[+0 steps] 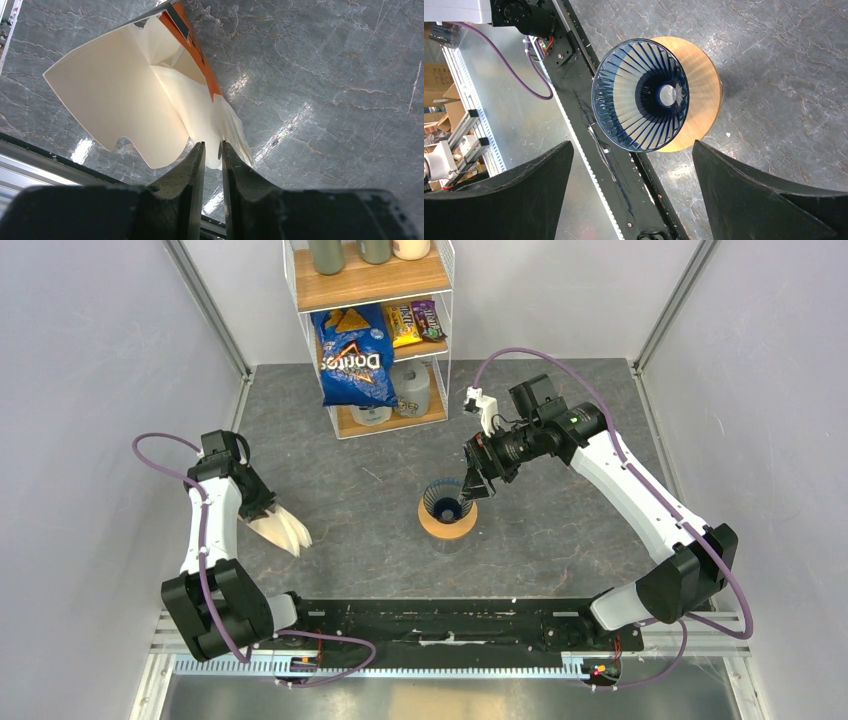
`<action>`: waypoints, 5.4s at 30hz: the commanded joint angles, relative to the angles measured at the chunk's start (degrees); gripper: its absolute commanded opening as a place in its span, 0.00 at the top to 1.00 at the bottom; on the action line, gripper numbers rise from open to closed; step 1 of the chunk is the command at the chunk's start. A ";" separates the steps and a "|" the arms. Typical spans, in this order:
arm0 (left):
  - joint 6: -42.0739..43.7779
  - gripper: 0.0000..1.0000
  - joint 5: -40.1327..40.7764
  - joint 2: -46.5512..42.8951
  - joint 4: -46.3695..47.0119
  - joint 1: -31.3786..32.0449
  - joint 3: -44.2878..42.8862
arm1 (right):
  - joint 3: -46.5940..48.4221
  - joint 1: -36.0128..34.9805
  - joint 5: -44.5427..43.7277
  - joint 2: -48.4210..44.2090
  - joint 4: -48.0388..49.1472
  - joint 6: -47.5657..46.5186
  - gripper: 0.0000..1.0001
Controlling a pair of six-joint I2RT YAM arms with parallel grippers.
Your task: Place the coffee filter in the dripper
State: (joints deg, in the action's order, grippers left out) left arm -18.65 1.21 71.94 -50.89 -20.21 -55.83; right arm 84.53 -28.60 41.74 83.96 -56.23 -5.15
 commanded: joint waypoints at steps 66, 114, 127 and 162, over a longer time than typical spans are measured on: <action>-5.59 0.72 -7.64 -7.60 9.93 -5.27 7.66 | 2.63 0.19 1.15 0.02 -0.04 0.23 0.03; -1.92 0.98 -11.06 -10.97 3.66 -7.12 0.17 | 3.38 0.24 2.96 0.96 0.57 0.65 0.03; -1.72 0.98 -14.23 -14.56 -2.60 -7.48 -5.40 | 0.19 -3.02 -1.12 0.34 16.60 9.20 0.03; -7.79 0.98 -25.68 -15.51 -6.59 -7.50 -13.16 | 16.98 -31.16 -21.34 31.38 55.17 22.68 0.01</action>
State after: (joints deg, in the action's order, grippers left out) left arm -24.25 -21.78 56.64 -57.80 -27.31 -66.50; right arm 98.10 -58.50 22.94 113.78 -8.58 17.52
